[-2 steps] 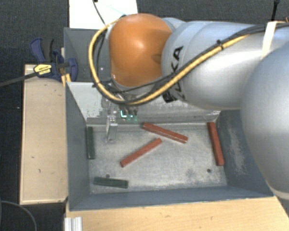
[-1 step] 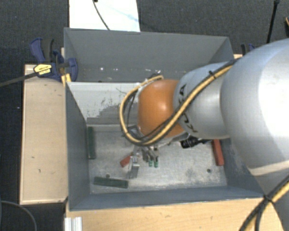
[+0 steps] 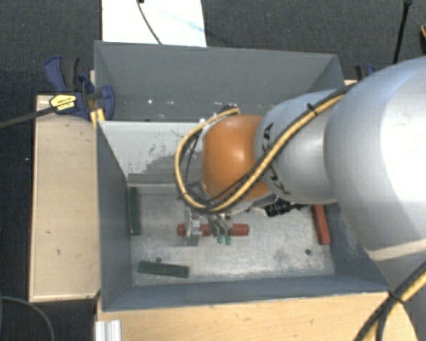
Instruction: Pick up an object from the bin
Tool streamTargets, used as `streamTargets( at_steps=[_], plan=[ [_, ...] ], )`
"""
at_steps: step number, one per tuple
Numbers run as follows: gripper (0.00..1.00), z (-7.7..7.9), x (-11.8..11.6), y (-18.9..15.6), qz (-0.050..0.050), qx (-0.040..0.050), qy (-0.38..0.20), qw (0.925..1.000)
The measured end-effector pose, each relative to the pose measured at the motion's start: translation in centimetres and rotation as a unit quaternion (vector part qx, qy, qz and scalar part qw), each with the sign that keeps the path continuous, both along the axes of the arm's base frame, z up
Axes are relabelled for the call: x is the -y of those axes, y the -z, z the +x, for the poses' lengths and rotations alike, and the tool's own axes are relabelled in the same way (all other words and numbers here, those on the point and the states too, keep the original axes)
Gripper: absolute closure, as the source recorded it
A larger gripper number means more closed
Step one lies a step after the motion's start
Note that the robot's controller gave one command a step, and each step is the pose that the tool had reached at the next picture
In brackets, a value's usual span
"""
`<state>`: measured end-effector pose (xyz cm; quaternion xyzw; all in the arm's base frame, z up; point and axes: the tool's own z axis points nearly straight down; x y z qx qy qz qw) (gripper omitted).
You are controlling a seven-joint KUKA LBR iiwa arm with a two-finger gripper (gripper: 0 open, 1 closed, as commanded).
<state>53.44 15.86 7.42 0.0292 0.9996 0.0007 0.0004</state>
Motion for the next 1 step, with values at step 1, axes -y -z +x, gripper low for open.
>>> streamTargets(
  at_steps=[1],
  plan=[
    [1.00,-5.20,1.24,-13.28,0.001,0.0030,0.011,0.9999]
  ],
)
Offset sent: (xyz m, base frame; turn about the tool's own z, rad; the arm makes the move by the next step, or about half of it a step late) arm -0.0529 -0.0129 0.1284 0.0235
